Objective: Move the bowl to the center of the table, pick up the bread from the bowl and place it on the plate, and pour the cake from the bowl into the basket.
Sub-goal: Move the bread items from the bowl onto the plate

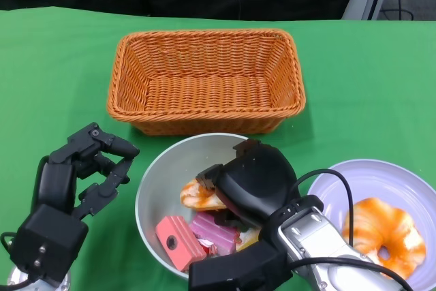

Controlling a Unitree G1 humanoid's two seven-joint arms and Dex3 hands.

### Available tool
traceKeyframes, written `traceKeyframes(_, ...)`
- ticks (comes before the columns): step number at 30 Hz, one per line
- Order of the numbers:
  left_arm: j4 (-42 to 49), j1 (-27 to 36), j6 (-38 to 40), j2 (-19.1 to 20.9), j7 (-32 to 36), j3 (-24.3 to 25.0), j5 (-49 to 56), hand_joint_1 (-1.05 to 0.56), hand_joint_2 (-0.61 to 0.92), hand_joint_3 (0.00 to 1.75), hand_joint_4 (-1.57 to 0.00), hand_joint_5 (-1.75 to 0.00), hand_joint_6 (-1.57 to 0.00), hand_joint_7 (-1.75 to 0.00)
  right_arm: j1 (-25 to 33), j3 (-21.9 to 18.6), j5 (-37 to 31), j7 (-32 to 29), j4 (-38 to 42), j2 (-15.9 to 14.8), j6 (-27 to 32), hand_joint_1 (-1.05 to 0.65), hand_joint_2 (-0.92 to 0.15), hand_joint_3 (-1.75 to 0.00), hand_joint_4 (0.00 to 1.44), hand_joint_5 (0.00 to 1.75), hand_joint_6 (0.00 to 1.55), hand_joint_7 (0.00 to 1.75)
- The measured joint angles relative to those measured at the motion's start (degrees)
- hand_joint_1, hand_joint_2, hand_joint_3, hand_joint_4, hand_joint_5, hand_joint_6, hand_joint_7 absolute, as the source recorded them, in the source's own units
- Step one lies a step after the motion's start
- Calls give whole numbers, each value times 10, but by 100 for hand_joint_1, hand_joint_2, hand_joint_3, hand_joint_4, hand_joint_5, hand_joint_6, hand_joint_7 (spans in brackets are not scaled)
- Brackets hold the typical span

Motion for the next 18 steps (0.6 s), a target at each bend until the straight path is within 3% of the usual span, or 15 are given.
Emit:
traceKeyframes(11,6,0,-1,2,0,0,1,-16,92,35,-74,-145,-73,-118,0,-14,32,-122,45,1,-34,-35,-92,-12,80,107,105,4)
traceKeyframes(18,11,0,-4,5,0,0,2,-17,92,37,-75,-143,-72,-119,-8,-34,56,-145,55,1,-56,-32,-92,-15,70,130,107,9)
